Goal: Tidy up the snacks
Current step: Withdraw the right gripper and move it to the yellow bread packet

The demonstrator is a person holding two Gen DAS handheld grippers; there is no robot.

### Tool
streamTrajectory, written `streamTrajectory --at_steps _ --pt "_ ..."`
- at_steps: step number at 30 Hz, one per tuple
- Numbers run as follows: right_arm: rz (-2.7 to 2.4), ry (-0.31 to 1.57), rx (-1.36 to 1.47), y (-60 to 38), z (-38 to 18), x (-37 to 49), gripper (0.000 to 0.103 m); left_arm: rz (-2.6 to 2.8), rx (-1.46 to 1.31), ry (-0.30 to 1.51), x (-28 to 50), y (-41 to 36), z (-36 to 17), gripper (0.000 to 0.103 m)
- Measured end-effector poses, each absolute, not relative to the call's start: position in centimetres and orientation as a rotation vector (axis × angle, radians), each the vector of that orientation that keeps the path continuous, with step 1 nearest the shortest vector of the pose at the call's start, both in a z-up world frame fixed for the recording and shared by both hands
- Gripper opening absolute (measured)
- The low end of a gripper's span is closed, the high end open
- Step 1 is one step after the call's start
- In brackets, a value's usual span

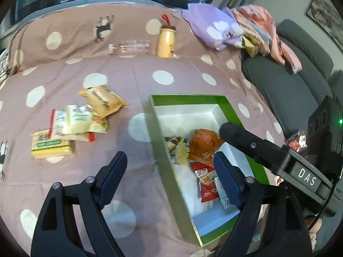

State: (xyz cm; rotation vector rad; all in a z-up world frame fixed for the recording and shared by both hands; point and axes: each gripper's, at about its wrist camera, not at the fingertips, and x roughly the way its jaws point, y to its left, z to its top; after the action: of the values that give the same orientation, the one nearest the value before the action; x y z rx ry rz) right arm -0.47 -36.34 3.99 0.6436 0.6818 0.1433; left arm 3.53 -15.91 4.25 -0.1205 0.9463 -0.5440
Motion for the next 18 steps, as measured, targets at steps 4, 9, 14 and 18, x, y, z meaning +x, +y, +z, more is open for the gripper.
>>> streamTrajectory --at_steps 4,9,14,18 --pt "0.152 0.678 0.608 -34.7 5.0 -1.0 0.09 -0.501 -0.151 0.933 2.9 -13.1 4.7 0.088" --pt "0.168 0.695 0.563 -32.5 5.7 -0.8 0.093 -0.442 -0.196 0.922 2.4 -9.1 4.5 0.093" --pt "0.197 0.726 0.522 -29.9 6.1 0.5 0.096 -0.357 -0.24 0.914 2.3 -4.6 4.0 0.096" --pt "0.229 0.774 0.507 -27.8 6.1 2.7 0.096 -0.307 -0.296 0.92 2.2 -1.3 3.3 0.097"
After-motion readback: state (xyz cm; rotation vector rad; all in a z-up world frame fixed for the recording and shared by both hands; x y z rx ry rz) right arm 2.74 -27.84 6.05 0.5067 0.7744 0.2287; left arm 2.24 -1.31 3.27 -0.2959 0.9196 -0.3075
